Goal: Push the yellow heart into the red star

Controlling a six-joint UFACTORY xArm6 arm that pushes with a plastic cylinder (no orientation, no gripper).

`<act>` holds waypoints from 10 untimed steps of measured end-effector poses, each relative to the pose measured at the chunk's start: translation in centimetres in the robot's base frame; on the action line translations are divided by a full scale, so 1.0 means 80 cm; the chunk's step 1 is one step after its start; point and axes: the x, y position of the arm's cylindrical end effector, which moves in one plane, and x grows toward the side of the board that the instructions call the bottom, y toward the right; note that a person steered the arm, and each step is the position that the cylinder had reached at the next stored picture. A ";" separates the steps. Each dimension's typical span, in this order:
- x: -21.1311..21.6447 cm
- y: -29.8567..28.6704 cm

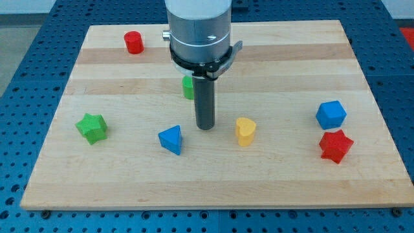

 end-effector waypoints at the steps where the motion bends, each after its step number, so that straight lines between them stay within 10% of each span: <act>1: -0.010 0.000; 5: 0.055 0.121; 10: -0.145 0.033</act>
